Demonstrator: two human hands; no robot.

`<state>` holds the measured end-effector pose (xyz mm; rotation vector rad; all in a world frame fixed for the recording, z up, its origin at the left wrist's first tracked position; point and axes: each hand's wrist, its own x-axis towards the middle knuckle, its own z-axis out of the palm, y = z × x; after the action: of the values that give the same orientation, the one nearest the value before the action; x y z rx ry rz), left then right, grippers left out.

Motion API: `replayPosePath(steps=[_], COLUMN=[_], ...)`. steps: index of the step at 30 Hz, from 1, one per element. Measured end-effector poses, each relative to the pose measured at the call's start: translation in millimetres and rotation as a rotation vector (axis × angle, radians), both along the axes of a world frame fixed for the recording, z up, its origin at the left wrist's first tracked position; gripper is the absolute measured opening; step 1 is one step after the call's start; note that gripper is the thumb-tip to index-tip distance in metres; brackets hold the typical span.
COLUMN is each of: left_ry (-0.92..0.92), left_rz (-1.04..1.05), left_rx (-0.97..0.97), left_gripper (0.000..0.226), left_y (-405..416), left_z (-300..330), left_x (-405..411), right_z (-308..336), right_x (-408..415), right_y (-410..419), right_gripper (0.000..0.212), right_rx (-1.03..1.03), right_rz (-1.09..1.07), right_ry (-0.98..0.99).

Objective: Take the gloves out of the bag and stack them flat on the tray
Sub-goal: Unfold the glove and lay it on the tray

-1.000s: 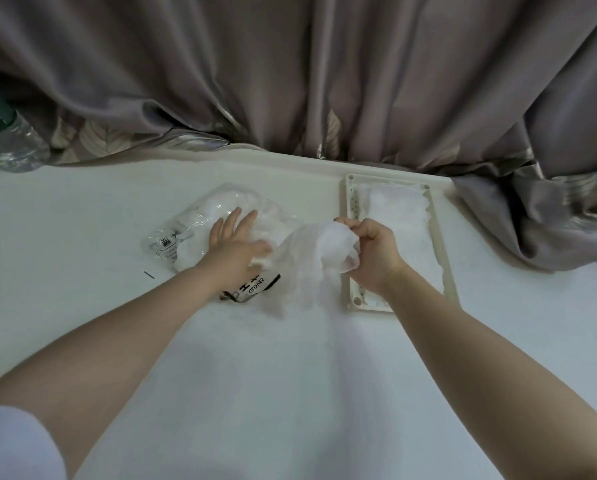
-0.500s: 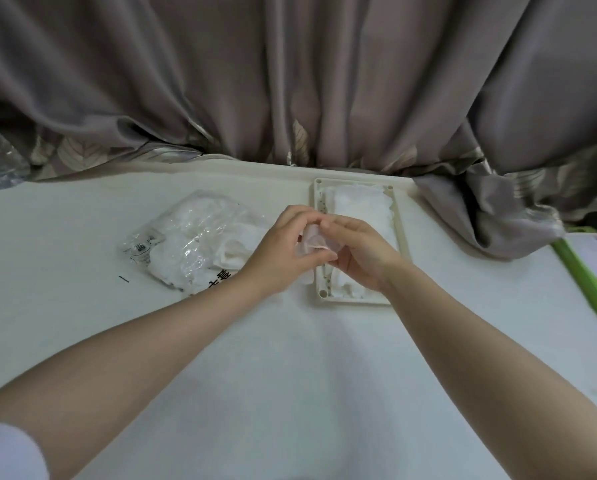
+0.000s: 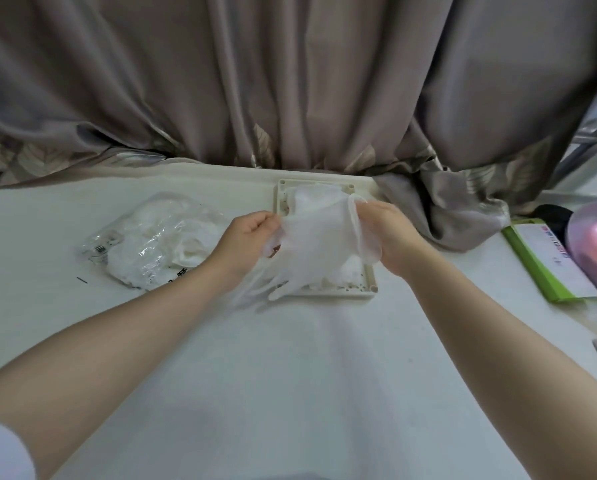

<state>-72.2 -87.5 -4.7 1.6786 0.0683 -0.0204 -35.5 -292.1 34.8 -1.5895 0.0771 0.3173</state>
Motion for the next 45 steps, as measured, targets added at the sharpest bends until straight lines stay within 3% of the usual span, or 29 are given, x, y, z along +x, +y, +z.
replayPosePath(steps=[6,8,14,17,21,23,25,28,34,36,39,41,45], left_ry=[0.217,0.235,0.246,0.268,0.195,0.166,0.174,0.215,0.236,0.233,0.230,0.250,0.318], left_rz=[-0.153,-0.159,-0.311,-0.371,-0.398,-0.338,-0.216,-0.126,-0.001,0.027,0.082,0.069,-0.067], left_rx=[-0.356,-0.372,-0.380,-0.273,0.083,0.122,0.142,0.135,0.046,0.059,0.071,0.008,0.011], left_gripper=[0.037,0.044,0.027,0.005,0.030,0.022,0.009,0.015,0.019,0.022,0.030,0.037,0.028], left_y=[-13.2,-17.8,-27.3,-39.8,-68.2,-81.5,-87.4,-88.3,-87.4,-83.0,-71.1,-64.7,-53.8], left_z=[4.9,6.2,7.3,9.4,6.1,1.1,-7.6,-17.6,-19.8,-21.1,-29.3,-33.7,-47.8], left_x=[-2.7,-3.0,-6.3,0.0,17.9,25.4,33.5,46.2,80.0,94.3,120.4,130.7,137.5], right_z=[3.8,2.8,7.4,6.9,-5.8,-13.5,-22.9,-36.4,-50.5,-53.5,-66.6,-73.8,-86.8], right_x=[-0.1,-0.3,3.7,7.5,11.7,17.0,26.0,42.6,68.8,78.1,102.2,114.6,137.0], right_y=[-25.5,-28.8,-45.4,-47.1,-42.0,-38.1,-37.4,-42.7,-49.2,-44.6,-32.8,-26.2,-14.4], right_gripper=[0.028,0.028,0.022,0.016,0.018,0.018,0.017,0.033,0.075,0.063,0.027,0.004,0.014], right_rx=[0.076,0.095,0.136,0.021,-0.067,-0.078,-0.222,-0.343,-0.429,-0.383,-0.408,-0.290,-0.083], right_rz=[0.116,0.151,0.170,0.233,0.352,0.317,0.240,0.218,0.426,0.454,0.301,0.198,0.109], right_ry=[-0.019,-0.039,-0.008,0.098,0.284,0.338,0.310,0.236,0.076,0.071,-0.004,0.014,0.088])
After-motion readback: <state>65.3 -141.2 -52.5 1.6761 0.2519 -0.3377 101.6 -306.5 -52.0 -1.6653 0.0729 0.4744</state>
